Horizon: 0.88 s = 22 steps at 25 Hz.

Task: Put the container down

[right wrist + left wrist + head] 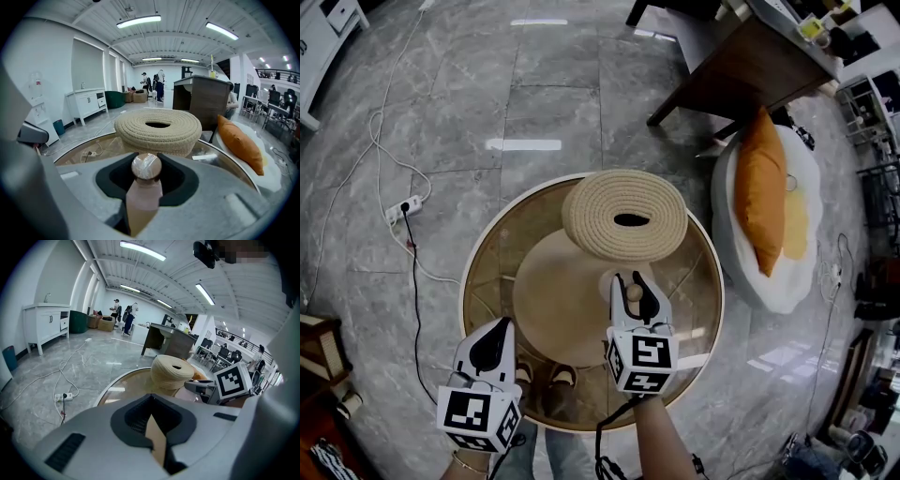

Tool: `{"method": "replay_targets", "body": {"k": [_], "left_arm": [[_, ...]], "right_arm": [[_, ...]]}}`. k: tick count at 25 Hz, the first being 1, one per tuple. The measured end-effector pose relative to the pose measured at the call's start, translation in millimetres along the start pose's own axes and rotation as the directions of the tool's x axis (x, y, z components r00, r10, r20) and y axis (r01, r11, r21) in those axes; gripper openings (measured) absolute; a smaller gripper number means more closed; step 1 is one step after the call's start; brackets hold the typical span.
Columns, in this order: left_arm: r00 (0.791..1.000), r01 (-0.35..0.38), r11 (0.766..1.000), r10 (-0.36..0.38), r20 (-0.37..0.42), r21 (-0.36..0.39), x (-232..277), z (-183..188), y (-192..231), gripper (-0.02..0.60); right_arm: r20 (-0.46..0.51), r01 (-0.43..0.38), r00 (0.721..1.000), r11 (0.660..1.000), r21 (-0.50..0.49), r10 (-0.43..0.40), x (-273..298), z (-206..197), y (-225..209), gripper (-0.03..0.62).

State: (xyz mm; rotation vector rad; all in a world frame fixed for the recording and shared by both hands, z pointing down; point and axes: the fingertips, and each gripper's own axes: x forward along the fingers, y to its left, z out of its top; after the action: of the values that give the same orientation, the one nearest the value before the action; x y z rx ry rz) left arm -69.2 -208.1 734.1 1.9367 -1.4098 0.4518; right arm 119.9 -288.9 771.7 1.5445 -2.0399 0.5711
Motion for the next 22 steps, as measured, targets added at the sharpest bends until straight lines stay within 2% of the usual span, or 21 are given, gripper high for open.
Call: {"method": "replay_targets", "body": {"k": [8,12,22], "left_arm": [[1.000,0.007,1.000,-0.007,0.003,-0.005,-13.6,-6.5,-2.3,-0.005],[1.000,0.012,1.000,-0.012,-0.001,0.003,-22.8,-10.7,-2.2,-0.005],[1.000,0.000,1.000,0.000,0.007,0.017,-58.0,-11.3,-2.1,-0.005]], "right_arm": [[0.004,-0.025,1.000,0.997,-0.069,0.025,-2.6,3.2,2.1,0.138],[0.055,-0.005,0.998,0.998,-0.066,0.009,-12.4,13.9,2.0,0.140],[0.102,0.053,0.994,0.996,-0.072,-0.045,-51.5,27.2,2.5,0.146]]}}
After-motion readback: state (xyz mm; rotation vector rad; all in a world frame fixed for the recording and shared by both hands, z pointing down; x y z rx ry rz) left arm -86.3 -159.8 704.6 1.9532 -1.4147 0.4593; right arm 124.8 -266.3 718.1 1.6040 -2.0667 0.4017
